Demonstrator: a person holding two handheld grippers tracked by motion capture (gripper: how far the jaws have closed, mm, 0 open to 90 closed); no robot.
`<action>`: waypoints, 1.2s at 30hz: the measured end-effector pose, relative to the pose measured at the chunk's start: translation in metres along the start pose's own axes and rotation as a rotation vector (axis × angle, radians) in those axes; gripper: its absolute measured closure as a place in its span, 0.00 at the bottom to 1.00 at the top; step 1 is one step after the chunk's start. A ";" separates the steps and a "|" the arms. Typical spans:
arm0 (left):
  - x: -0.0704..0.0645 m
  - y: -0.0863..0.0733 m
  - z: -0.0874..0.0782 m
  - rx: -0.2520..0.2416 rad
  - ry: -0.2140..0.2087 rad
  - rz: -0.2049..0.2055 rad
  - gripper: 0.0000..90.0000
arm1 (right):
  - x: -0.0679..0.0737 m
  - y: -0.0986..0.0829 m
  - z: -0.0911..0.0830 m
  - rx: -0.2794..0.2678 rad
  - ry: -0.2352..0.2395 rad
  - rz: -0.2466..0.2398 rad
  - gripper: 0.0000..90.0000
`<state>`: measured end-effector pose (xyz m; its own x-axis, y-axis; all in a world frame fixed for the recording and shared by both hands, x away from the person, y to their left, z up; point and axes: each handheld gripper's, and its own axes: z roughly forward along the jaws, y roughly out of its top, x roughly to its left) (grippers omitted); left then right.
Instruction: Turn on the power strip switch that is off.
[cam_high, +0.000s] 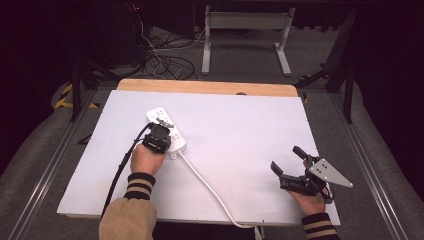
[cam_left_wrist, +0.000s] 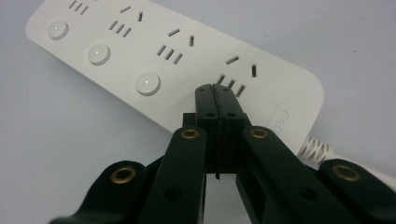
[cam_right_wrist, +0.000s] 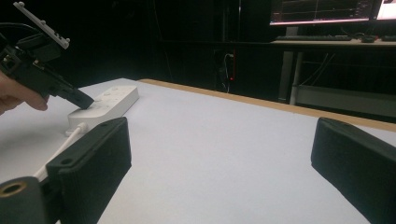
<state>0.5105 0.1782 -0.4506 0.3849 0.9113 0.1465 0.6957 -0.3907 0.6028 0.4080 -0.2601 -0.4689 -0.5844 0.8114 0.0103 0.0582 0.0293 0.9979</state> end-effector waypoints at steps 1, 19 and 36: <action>0.000 0.000 0.000 0.001 -0.003 -0.001 1.00 | 0.000 0.000 0.000 0.001 -0.001 -0.001 0.06; 0.002 -0.001 0.000 -0.006 -0.002 0.015 1.00 | 0.000 -0.001 -0.001 0.009 -0.007 -0.006 0.06; 0.004 0.000 -0.001 -0.017 -0.029 0.011 1.00 | 0.000 -0.001 0.000 0.011 -0.007 -0.003 0.06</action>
<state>0.5109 0.1818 -0.4495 0.4102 0.9027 0.1301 0.6809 -0.3980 0.6148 0.4076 -0.2598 -0.4701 -0.5788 0.8154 0.0068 0.0653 0.0380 0.9971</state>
